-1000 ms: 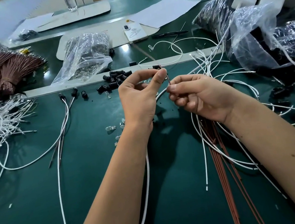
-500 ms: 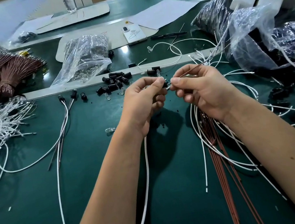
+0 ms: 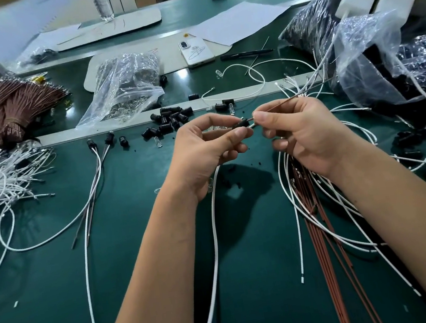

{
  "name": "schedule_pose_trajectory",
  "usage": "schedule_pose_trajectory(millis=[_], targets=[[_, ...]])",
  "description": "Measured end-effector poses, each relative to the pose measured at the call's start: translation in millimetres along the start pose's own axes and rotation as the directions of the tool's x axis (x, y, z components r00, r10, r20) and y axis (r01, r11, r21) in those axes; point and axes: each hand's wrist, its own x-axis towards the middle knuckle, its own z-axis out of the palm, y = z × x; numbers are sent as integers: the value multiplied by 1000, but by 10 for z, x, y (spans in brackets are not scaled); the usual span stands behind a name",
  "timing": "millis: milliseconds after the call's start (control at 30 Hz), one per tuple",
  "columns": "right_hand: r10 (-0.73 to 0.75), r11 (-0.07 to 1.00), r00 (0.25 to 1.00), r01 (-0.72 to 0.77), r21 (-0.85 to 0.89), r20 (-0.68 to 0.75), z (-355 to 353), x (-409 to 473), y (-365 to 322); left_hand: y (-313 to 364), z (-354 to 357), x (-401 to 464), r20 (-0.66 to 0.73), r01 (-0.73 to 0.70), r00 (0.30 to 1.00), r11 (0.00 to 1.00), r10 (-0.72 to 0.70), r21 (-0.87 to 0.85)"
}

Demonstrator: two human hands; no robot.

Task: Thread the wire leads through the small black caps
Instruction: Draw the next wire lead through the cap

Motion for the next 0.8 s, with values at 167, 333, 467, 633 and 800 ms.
schedule_pose_trajectory(millis=[167,333,467,633,800], targets=[[-25,1000,1000,25,-9,-1,26,2,39,4,24,-3,3,-11,1000,1000,11,-27],[-102,994,994,103,27,-35,83,2,106,-16,52,-1,-36,2,999,1000,-3,-24],[-73,990,997,72,118,4,87,3,59,-13,54,7,-66,15,998,998,-19,-64],[-79,995,995,82,52,-55,104,1,67,-11,75,-1,-57,21,998,997,-25,-77],[-182,982,974,172,-81,-136,112,-9,104,-3,86,-8,-61,19,998,998,-23,-68]])
